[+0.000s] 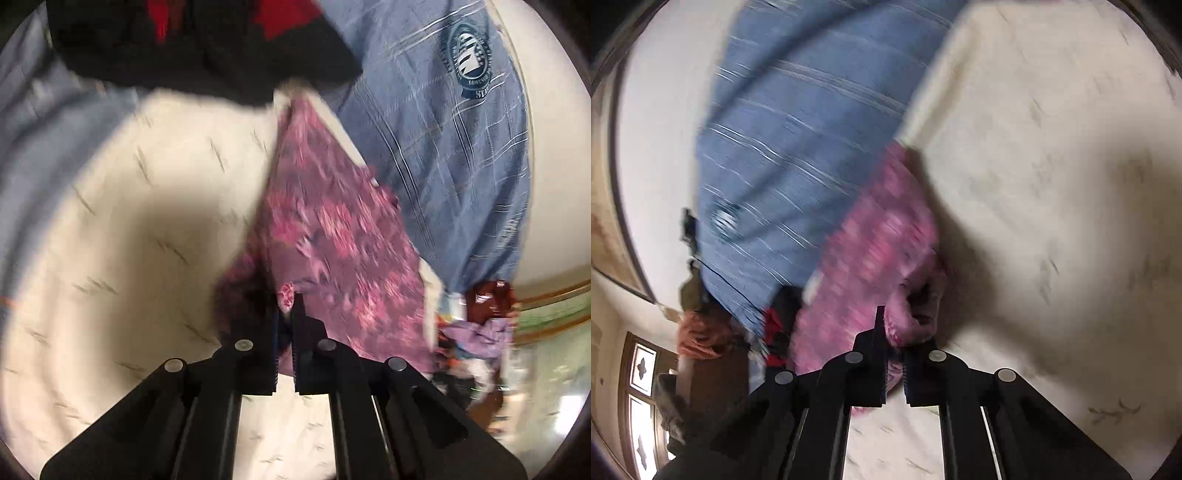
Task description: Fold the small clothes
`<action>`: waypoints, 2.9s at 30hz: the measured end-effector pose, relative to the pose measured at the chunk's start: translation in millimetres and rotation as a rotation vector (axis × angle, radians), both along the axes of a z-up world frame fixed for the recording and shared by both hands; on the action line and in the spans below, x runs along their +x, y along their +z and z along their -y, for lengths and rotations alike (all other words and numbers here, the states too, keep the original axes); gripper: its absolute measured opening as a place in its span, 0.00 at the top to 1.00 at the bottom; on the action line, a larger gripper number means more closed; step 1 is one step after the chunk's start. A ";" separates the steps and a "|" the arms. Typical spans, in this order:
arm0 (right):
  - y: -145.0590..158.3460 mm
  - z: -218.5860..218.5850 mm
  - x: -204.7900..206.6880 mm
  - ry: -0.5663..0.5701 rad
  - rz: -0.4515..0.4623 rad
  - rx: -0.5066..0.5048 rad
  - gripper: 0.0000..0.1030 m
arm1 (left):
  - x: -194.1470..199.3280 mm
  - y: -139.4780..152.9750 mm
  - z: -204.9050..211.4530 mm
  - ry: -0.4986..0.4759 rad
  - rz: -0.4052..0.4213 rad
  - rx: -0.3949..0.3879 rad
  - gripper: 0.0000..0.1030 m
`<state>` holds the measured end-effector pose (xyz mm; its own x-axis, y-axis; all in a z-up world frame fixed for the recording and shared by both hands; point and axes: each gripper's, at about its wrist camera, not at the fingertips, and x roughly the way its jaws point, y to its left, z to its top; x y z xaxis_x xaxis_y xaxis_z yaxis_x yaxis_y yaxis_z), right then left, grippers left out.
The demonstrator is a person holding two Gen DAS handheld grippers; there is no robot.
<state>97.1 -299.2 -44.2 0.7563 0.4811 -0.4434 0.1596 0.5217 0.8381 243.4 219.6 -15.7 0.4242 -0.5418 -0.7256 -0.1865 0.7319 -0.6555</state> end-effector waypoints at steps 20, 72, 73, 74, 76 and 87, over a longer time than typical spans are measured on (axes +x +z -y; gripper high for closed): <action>42.2 21.8 46.3 -0.052 -0.038 -0.269 0.56 | 104.7 14.5 -4.5 -0.027 -0.019 0.215 0.43; 0.1 -99.4 46.7 0.048 -0.117 -0.514 0.61 | 63.9 -27.7 77.5 -0.290 -0.008 0.439 0.25; 1.8 -108.6 41.3 0.060 -0.112 -0.525 0.59 | 51.9 -32.3 60.0 -0.269 -0.027 0.390 0.25; 2.8 -120.8 35.3 0.085 -0.095 -0.528 0.58 | 44.5 -35.2 45.6 -0.245 -0.037 0.357 0.25; 6.2 -160.1 24.2 0.173 -0.045 -0.567 0.57 | 45.0 -33.9 24.3 -0.202 -0.051 0.300 0.25; 4.1 -380.1 -9.4 0.662 0.264 -1.064 0.37 | 87.5 -41.6 11.2 -0.205 -0.132 0.174 0.23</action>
